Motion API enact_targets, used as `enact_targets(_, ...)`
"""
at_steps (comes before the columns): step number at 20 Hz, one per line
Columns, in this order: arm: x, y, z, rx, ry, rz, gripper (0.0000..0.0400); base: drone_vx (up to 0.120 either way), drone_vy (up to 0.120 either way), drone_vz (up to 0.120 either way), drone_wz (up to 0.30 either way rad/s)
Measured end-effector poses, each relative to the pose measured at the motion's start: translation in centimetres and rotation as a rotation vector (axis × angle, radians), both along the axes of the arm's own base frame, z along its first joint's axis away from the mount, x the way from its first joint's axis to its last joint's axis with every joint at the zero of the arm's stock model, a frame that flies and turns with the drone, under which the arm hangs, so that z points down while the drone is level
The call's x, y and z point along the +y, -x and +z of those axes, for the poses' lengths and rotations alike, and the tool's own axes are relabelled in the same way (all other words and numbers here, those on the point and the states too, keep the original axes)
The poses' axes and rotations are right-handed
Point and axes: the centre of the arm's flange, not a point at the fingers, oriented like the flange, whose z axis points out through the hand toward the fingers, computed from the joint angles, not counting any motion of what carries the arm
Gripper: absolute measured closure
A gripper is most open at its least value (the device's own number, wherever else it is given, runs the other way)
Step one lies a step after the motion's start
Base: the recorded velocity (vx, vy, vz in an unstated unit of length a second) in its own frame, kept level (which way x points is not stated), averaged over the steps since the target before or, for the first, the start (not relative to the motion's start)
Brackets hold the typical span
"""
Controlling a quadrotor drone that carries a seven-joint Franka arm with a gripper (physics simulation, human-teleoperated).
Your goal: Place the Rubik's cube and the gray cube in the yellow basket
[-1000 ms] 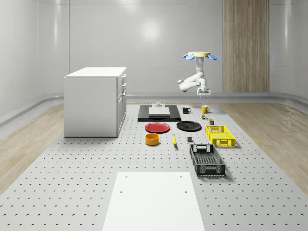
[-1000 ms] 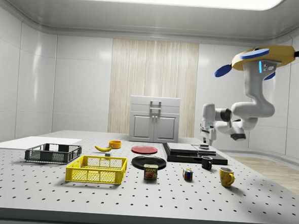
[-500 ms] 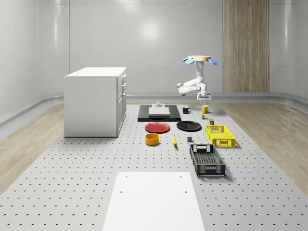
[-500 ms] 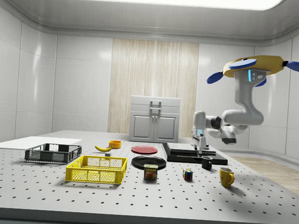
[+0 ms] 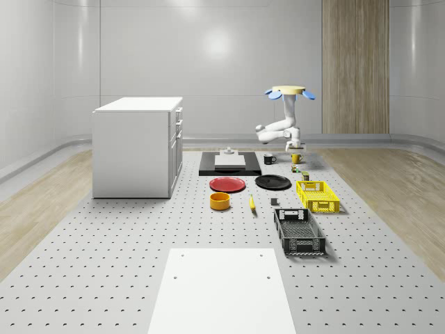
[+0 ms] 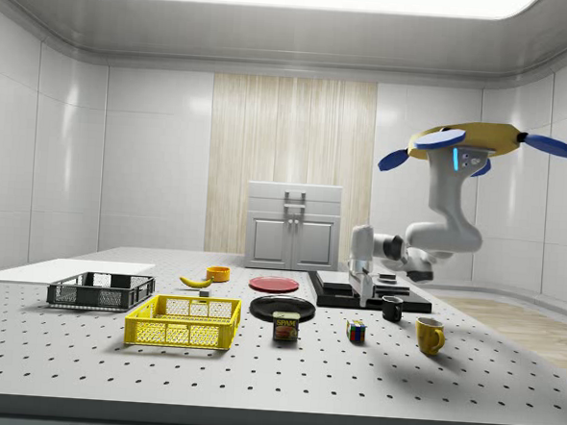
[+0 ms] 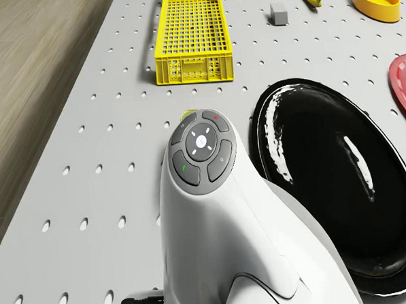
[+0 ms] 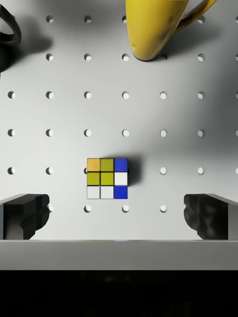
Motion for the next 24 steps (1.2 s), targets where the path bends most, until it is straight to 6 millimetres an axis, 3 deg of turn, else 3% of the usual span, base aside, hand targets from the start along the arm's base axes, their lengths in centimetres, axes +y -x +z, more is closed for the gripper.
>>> enact_targets(8,0.0,0.0,0.0,0.0,0.0,0.0,0.0,0.0,-0.025,-0.12,0.0)
enact_targets(13,0.0,0.0,0.6,0.0,0.0,0.0,0.0,0.0,0.0,-0.008,0.0)
enact_targets(24,0.1,0.0,4.5,0.0,0.0,0.001,0.0,0.0,0.0,0.0,0.0)
